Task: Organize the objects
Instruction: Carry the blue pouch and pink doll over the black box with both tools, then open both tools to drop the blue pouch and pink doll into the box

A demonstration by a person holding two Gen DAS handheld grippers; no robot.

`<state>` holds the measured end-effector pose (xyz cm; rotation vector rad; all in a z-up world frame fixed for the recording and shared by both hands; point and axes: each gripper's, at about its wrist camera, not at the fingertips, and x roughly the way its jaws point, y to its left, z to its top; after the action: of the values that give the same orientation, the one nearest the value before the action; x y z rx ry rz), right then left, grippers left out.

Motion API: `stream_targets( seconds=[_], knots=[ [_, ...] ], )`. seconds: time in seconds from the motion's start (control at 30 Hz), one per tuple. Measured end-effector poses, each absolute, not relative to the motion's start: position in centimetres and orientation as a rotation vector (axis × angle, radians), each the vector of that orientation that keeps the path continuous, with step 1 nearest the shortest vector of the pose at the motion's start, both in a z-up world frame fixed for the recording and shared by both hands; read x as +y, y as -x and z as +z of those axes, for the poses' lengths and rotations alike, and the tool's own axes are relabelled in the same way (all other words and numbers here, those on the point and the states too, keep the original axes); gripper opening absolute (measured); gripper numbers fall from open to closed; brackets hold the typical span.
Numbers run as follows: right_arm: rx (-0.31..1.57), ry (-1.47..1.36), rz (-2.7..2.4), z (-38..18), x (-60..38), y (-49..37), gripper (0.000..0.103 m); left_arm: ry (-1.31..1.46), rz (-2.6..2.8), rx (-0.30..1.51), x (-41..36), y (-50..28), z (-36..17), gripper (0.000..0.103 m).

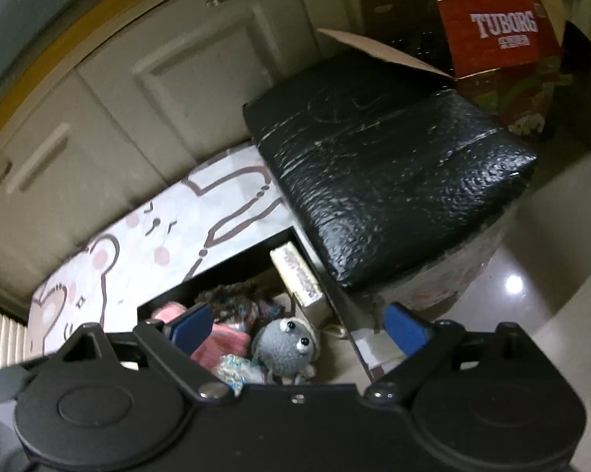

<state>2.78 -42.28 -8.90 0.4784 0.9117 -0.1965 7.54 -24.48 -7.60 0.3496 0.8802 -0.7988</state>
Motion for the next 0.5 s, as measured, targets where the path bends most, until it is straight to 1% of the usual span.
stream_targets(
  seconds=[0.17, 0.4, 0.47, 0.5],
  knots=[
    [0.903, -0.493, -0.197, -8.8, -42.8, -2.5, 0.095, -0.400, -0.870, 0.865, -26.9, -7.3, -8.7, 0.052],
    [0.947, -0.508, -0.215, -10.0, -43.5, -2.8, 0.093, -0.461, -1.003, 0.881, -30.0, -6.5, -10.6, 0.052],
    [0.958, -0.507, -0.212, -10.3, -43.5, -2.9, 0.092, -0.466, -1.019, 0.893, -30.5, -6.5, -11.1, 0.055],
    [0.963, -0.504, -0.212, -10.3, -43.4, -3.0, 0.092, -0.453, -1.017, 0.889, -30.5, -6.5, -11.3, 0.058]
  ],
)
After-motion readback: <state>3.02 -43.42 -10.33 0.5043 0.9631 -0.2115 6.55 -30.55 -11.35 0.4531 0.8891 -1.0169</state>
